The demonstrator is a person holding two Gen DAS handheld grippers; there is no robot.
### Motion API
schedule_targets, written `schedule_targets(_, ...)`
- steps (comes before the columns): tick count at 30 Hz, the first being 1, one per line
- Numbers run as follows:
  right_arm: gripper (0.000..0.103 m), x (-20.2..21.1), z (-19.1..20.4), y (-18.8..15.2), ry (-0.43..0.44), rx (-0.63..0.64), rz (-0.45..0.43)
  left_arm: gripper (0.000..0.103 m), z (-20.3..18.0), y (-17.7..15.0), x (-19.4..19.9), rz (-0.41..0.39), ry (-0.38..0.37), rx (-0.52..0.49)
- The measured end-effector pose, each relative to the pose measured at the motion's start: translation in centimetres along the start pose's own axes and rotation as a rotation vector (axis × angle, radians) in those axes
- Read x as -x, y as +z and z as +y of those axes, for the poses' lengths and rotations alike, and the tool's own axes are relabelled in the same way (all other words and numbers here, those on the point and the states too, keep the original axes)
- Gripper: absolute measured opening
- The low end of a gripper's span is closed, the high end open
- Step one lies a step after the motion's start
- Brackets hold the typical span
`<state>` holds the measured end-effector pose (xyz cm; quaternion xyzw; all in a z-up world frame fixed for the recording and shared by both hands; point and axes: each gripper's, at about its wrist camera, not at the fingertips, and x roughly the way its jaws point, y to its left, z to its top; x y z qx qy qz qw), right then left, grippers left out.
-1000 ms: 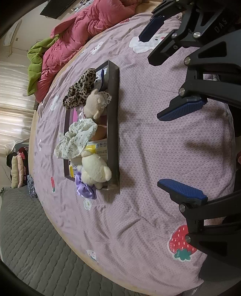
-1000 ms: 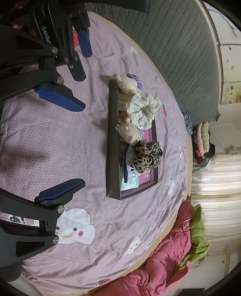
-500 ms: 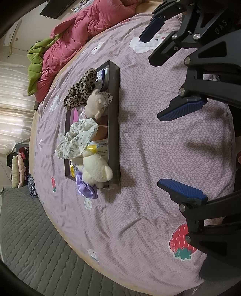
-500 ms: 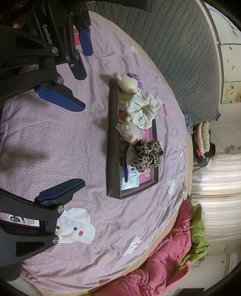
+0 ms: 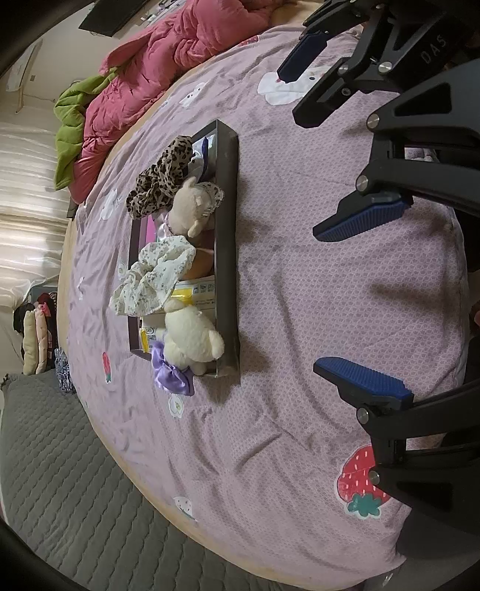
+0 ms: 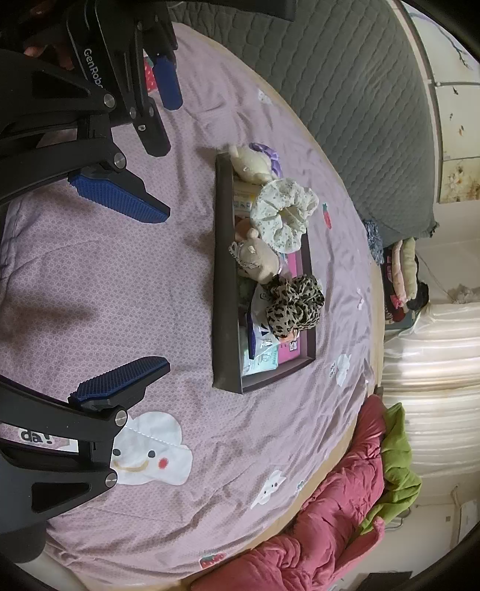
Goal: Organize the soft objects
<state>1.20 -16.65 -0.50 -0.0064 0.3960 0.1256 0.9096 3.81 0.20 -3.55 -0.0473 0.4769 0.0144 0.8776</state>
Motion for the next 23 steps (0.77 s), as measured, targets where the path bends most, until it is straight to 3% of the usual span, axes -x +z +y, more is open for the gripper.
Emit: schedule_targets(23, 0.076, -0.53, 0.01, 0.05, -0.005, -0.005, 0.012, 0.064, 0.11, -0.28, -0.54, 0.019, 0.007, -0.003)
